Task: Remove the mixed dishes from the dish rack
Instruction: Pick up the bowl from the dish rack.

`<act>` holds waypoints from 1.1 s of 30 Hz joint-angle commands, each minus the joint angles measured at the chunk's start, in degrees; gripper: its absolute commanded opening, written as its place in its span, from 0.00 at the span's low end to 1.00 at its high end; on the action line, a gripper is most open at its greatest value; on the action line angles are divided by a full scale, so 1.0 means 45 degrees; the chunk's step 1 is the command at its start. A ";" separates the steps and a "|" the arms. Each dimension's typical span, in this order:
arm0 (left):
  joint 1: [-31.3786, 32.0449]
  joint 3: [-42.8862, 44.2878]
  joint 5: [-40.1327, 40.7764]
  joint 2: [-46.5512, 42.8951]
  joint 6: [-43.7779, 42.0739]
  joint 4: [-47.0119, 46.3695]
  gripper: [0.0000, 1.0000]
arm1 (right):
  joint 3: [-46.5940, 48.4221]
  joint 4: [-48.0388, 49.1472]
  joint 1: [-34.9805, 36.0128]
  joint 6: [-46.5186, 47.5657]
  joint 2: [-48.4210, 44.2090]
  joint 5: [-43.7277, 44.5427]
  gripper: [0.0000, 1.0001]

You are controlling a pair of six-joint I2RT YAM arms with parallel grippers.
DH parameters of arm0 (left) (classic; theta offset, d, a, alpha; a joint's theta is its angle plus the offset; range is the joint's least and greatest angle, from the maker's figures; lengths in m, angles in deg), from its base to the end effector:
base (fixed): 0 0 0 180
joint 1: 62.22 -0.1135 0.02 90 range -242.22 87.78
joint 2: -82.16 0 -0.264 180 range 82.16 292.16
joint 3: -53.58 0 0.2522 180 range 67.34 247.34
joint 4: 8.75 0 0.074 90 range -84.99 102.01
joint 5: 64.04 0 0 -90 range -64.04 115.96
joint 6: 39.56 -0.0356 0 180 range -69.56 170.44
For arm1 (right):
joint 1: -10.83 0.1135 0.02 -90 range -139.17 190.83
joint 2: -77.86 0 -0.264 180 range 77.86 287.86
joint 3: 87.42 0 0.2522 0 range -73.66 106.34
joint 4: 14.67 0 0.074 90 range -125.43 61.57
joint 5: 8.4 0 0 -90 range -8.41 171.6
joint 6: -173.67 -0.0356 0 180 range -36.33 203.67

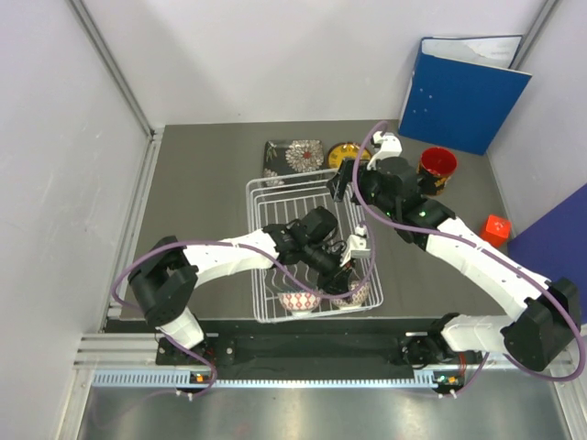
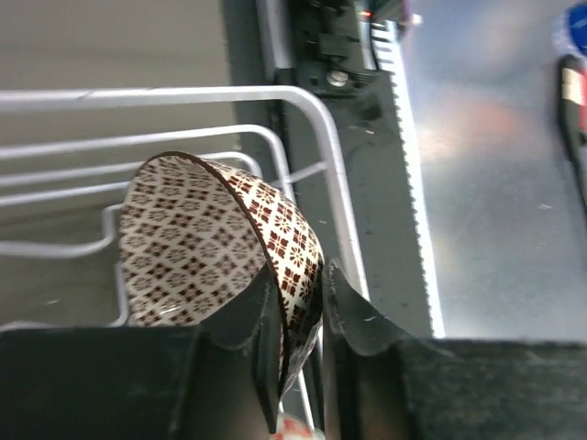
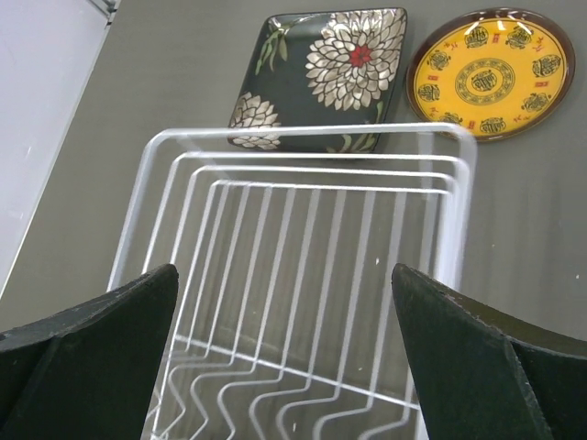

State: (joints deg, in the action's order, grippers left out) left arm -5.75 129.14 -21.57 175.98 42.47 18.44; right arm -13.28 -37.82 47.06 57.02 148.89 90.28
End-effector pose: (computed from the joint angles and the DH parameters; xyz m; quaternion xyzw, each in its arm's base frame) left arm 0.1692 -0.3028 0.2280 0.5808 0.6350 -0.4825 0.1631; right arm 0.2360 0.1662 0.3394 -0.0250 0.8178 0.2453 0.5201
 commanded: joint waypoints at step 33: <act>-0.0478 0.2478 0.0346 0.1027 -0.1120 0.2250 0.00 | 0.1270 -0.2073 -0.0744 0.0766 0.1265 0.3070 1.00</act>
State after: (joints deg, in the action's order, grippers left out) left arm -6.82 138.93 -26.62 181.60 41.95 30.68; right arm -10.79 -42.10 46.20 57.93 151.95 98.41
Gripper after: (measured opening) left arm 0.100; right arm 0.993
